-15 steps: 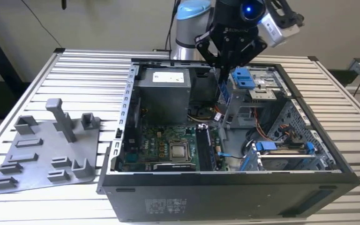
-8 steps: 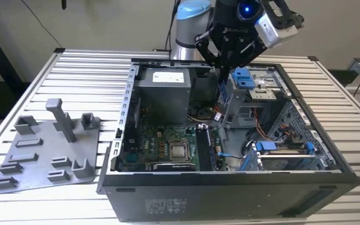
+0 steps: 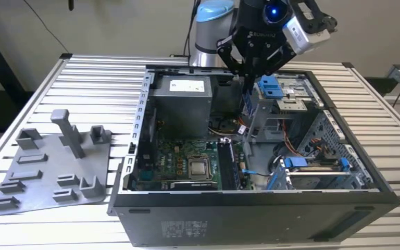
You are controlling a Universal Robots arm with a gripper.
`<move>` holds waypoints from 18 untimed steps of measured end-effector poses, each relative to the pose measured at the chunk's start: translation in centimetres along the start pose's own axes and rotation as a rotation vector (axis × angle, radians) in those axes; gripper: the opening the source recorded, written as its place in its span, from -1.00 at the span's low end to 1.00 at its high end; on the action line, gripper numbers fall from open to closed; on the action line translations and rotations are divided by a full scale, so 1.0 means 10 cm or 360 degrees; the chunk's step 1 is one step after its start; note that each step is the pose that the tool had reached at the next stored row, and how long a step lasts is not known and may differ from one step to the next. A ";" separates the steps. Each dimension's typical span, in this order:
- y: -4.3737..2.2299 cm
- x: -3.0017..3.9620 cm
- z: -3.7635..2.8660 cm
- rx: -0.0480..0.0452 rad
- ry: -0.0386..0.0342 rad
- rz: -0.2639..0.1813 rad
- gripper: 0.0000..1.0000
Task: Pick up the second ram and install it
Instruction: 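Insert the second ram into the second slot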
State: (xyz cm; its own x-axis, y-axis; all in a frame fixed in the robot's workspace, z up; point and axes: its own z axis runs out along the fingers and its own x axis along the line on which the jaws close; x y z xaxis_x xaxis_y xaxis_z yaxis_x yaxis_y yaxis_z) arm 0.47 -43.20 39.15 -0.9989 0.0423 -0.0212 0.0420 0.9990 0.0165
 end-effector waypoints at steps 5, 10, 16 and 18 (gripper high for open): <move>-0.003 0.000 0.041 0.0001 0.0020 0.0000 -0.72; -0.008 0.001 0.089 0.0000 0.0020 0.0004 -0.72; -0.009 0.001 0.136 0.0000 0.0020 0.0013 -0.72; -0.009 0.001 0.140 0.0001 0.0020 0.0013 -0.72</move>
State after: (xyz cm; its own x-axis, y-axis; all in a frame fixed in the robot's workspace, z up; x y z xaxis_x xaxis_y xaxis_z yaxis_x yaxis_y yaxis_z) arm 0.48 -43.27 37.75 -0.9987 0.0504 -0.0088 0.0503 0.9986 0.0162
